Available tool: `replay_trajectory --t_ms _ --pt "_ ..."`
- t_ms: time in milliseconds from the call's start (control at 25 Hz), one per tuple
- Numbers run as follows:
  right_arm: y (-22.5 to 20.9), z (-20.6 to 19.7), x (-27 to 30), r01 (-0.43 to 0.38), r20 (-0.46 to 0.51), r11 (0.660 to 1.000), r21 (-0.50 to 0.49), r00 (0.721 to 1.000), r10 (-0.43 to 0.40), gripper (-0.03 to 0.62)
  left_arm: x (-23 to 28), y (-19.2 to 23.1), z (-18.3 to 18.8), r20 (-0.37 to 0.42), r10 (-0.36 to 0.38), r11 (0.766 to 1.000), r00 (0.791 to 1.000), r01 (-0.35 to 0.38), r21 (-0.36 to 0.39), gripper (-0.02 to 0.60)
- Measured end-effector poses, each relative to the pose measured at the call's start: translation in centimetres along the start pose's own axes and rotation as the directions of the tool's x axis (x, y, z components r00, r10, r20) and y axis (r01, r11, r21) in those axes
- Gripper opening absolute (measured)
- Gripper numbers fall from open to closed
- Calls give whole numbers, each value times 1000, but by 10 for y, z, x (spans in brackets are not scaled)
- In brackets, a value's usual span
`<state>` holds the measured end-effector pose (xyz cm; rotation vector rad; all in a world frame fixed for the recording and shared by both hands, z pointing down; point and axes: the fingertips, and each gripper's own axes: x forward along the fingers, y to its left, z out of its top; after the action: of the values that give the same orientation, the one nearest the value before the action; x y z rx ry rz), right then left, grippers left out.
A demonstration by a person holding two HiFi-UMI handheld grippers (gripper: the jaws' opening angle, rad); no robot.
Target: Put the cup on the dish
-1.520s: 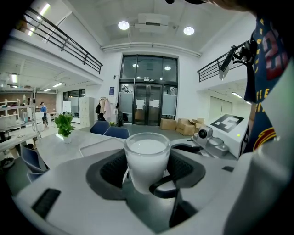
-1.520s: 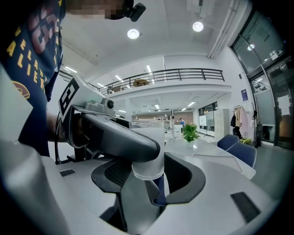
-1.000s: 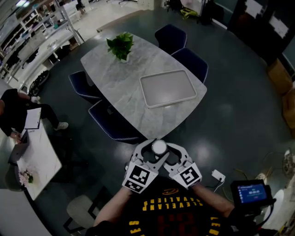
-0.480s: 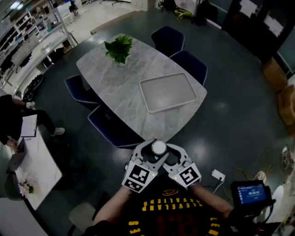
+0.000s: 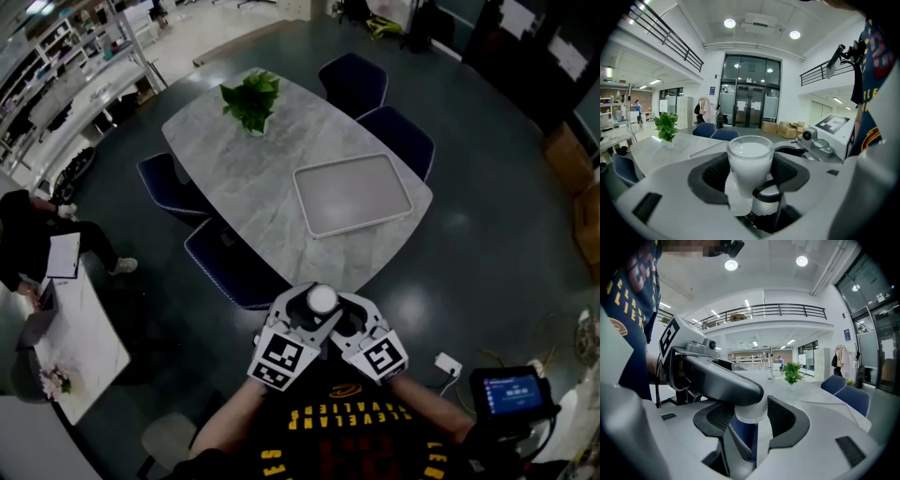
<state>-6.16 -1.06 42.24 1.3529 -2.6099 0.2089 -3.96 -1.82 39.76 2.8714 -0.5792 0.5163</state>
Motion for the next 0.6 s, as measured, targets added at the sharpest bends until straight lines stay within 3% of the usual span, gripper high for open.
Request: replay_trajectory --t_ms 160,600 --pt "-14 7 12 -11 15 1000 1 1000 11 219 8 15 9 0 15 1000 1000 -15 7 265" --pt "-100 18 53 -27 28 1000 -10 999 28 219 79 73 40 -3 32 999 999 -32 21 265"
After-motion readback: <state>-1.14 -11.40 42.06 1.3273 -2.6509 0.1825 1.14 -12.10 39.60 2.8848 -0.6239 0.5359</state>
